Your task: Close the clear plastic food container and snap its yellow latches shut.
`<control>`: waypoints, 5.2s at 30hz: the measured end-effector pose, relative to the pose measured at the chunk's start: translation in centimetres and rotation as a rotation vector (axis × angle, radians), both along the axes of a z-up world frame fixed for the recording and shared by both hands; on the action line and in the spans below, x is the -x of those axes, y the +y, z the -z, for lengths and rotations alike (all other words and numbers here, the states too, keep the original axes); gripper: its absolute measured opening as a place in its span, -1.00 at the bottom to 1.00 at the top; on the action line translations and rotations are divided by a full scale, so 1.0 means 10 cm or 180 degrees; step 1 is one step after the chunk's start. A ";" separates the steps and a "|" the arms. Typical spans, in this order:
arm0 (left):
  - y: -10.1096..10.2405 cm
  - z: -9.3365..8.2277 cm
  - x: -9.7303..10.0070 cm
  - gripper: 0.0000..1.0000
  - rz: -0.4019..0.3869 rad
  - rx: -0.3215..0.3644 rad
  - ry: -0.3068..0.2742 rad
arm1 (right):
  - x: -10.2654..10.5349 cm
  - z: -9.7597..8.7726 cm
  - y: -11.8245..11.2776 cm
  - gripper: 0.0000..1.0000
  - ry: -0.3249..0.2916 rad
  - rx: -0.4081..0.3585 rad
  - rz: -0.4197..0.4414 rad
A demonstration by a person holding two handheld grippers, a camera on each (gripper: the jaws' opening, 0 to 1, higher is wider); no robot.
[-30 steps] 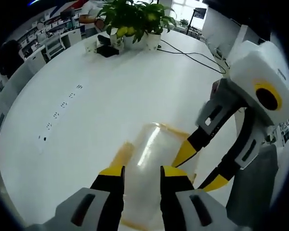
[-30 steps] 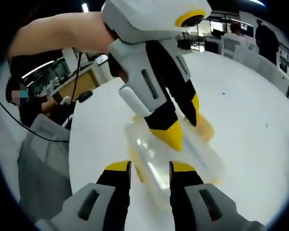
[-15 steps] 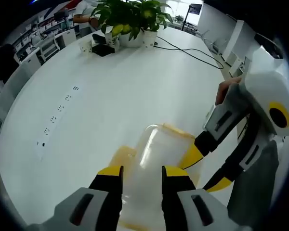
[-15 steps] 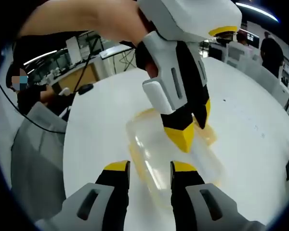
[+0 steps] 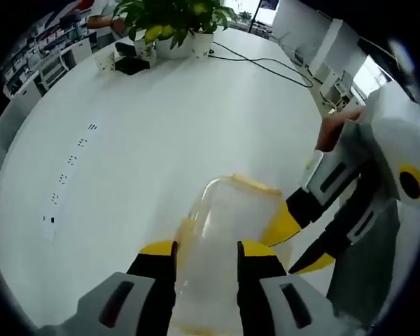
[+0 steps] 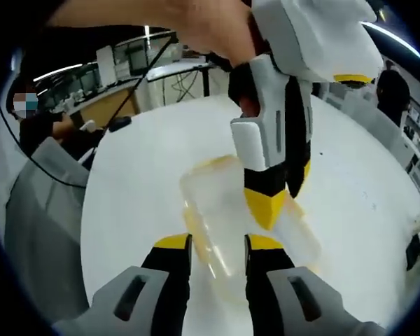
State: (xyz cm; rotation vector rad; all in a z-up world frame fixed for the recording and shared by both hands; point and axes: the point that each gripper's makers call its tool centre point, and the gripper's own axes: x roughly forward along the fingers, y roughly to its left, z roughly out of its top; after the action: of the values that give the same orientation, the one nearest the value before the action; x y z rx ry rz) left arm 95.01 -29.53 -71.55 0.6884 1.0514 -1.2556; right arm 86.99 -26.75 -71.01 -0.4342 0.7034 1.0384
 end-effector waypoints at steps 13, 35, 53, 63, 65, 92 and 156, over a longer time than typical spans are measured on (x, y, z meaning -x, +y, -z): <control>0.03 0.02 0.12 -0.35 0.0363 -0.0195 0.0230 | -0.10 0.03 0.02 -0.44 -0.0294 0.0079 0.0039; 0.03 0.07 0.10 -0.29 0.0584 -0.0477 0.0446 | -0.03 0.12 0.03 -0.41 -0.0904 0.0521 -0.0081; 0.02 0.14 0.14 -0.21 0.0659 -0.0615 0.0647 | -0.04 0.14 0.00 -0.42 -0.1052 0.0599 -0.0068; 0.01 0.15 0.18 -0.24 0.0638 -0.0618 0.0723 | -0.06 0.14 0.00 -0.43 -0.1058 0.0637 -0.0050; 0.02 0.17 0.16 -0.24 0.0634 -0.0597 0.0755 | -0.06 0.14 0.00 -0.43 -0.1063 0.0654 -0.0064; 0.02 0.17 -0.07 -0.30 0.0653 -0.0676 0.0923 | -0.06 0.17 -0.03 -0.50 -0.1310 0.0849 -0.0123; 0.80 -0.12 0.51 -0.06 -0.0772 0.0442 -0.0028 | 0.11 0.09 -0.76 -0.20 -0.0562 0.0733 0.0566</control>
State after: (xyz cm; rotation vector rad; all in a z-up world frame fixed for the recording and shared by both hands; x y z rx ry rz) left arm 89.87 -21.50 -70.35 0.4452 0.9980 -1.1018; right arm 85.93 -34.34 -71.94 -0.6426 0.6921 0.7442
